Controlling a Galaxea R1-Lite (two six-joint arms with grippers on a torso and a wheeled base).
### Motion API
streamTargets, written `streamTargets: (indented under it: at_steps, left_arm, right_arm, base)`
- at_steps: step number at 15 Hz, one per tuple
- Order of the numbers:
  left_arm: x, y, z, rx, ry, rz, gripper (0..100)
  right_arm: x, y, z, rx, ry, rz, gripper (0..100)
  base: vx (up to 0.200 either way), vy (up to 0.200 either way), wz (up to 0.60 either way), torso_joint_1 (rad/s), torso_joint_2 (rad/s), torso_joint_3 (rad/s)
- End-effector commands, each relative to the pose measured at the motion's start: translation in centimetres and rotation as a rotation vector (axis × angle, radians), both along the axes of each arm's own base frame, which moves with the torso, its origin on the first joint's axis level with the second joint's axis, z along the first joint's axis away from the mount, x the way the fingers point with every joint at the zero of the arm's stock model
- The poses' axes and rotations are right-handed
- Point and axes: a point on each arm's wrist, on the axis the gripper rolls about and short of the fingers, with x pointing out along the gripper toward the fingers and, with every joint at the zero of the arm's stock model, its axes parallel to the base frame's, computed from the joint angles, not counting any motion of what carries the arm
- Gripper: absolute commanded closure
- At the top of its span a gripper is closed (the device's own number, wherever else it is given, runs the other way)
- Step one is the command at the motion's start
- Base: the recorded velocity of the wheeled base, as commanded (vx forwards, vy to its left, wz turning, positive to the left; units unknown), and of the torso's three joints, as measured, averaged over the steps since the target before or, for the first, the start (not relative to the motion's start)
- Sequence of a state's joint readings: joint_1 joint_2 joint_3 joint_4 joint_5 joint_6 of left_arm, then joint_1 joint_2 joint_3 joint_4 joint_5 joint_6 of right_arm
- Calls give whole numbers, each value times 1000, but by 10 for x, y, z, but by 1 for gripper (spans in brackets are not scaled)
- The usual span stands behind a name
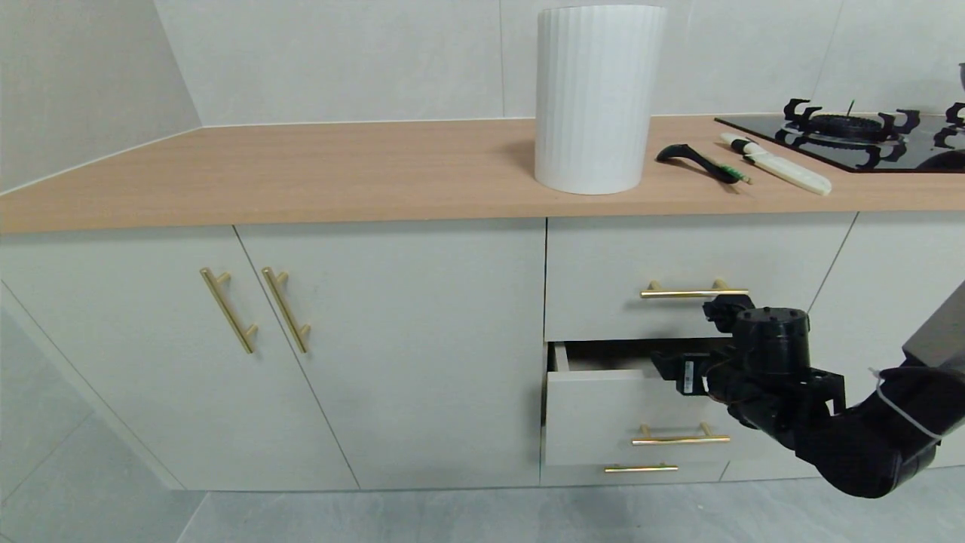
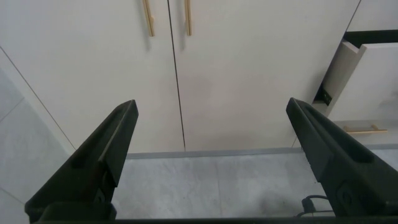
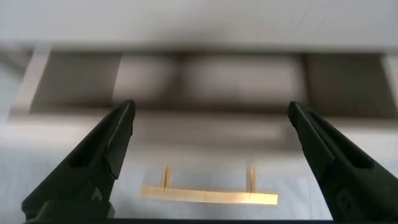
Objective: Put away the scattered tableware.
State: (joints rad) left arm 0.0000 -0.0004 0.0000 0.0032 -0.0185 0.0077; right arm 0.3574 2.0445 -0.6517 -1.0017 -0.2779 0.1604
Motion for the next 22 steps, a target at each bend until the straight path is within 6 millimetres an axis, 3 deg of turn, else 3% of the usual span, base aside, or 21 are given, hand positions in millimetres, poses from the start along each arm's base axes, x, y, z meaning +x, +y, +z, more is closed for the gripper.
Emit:
streamTargets:
  at_steps: [1, 13, 22]
  left_arm:
    - [0, 0, 0, 0, 0, 0, 0]
    - [0, 0, 0, 0, 0, 0, 0]
    - [0, 0, 0, 0, 0, 0, 0]
  right_arm:
    - [3, 1, -15, -16, 39, -1, 0]
    - [-15, -5, 2, -55, 143, 11, 0]
    - [-59, 6, 28, -151, 330, 109, 0]
  base:
    - [0, 0, 0, 0, 0, 0]
    - [0, 0, 0, 0, 0, 0]
    - [0, 0, 0, 0, 0, 0]
